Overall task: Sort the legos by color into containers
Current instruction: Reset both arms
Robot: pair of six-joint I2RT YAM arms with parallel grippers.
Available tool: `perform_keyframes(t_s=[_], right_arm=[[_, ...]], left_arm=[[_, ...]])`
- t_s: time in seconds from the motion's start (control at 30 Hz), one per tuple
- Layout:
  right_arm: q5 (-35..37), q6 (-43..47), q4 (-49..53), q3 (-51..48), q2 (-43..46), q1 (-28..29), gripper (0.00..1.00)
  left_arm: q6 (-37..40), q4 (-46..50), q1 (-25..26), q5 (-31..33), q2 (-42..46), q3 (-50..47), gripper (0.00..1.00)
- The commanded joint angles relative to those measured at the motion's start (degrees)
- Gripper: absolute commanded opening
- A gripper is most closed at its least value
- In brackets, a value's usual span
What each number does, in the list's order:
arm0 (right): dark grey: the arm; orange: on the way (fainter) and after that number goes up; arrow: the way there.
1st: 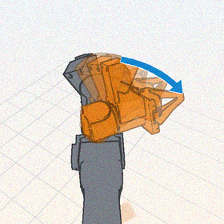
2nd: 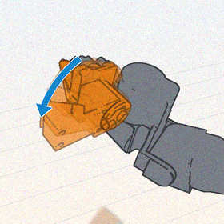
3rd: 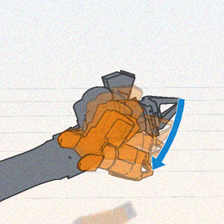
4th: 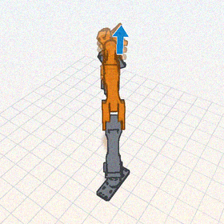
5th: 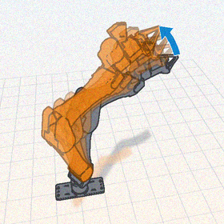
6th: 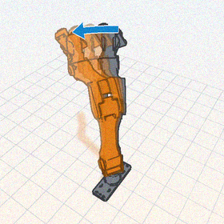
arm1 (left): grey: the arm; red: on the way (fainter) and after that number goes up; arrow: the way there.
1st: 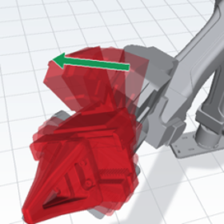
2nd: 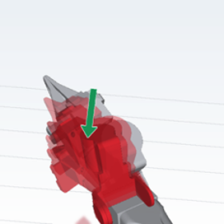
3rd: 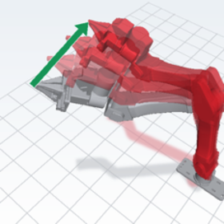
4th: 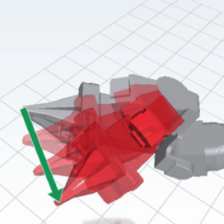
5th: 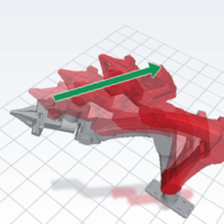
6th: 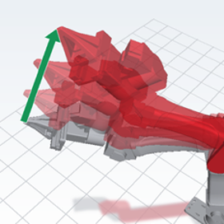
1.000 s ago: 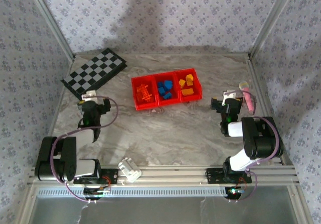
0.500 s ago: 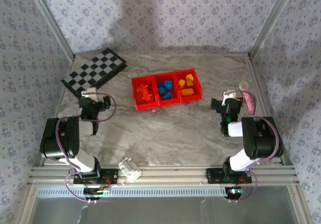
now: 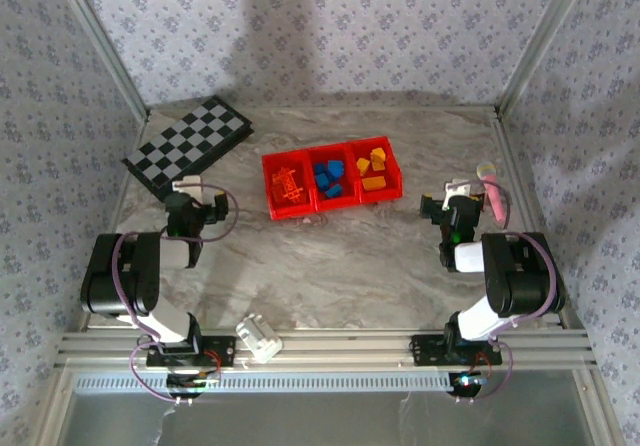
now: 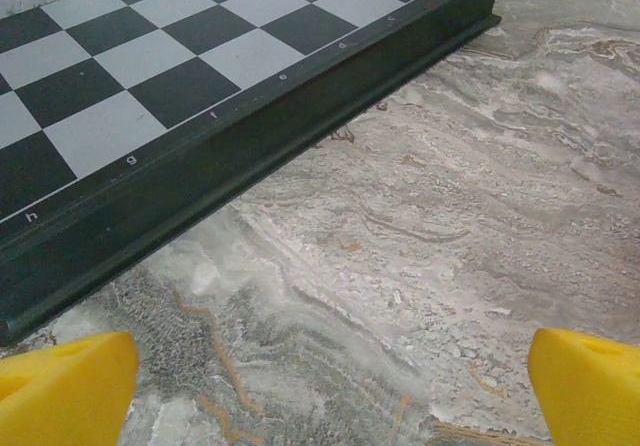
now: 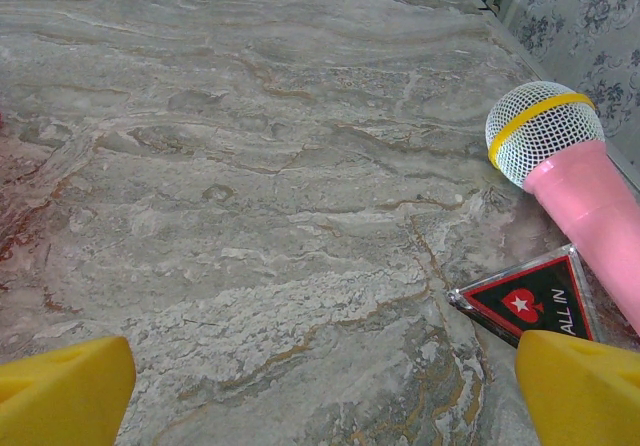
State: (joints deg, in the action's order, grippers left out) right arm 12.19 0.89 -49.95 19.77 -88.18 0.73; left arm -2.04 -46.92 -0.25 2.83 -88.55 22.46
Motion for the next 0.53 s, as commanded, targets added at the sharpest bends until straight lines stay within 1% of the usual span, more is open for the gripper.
perform_keyframes(t_s=[0.0, 0.27, 0.33, 0.37, 0.5], right_arm=[[-0.3, -0.7, -0.7, 1.1, 0.3, -0.3, 1.0], [-0.5, -0.6, -0.1, 1.5, 0.1, -0.4, 1.0], [-6.1, 0.6, 1.4, 2.2, 0.0, -0.6, 1.0], [-7.5, 0.9, 2.2, 2.3, 0.3, -0.9, 1.0], [-8.0, 0.8, 1.6, 2.0, 0.4, -1.3, 1.0]], left_arm=[[0.9, 0.4, -0.2, 0.2, 0.6, 1.3, 1.0], [0.8, 0.4, -0.2, 0.2, 0.5, 1.3, 1.0], [0.8, 0.4, -0.2, 0.1, 0.6, 1.3, 1.0], [0.8, 0.4, -0.2, 0.2, 0.6, 1.3, 1.0], [0.8, 0.4, -0.3, 0.2, 0.6, 1.3, 1.0]])
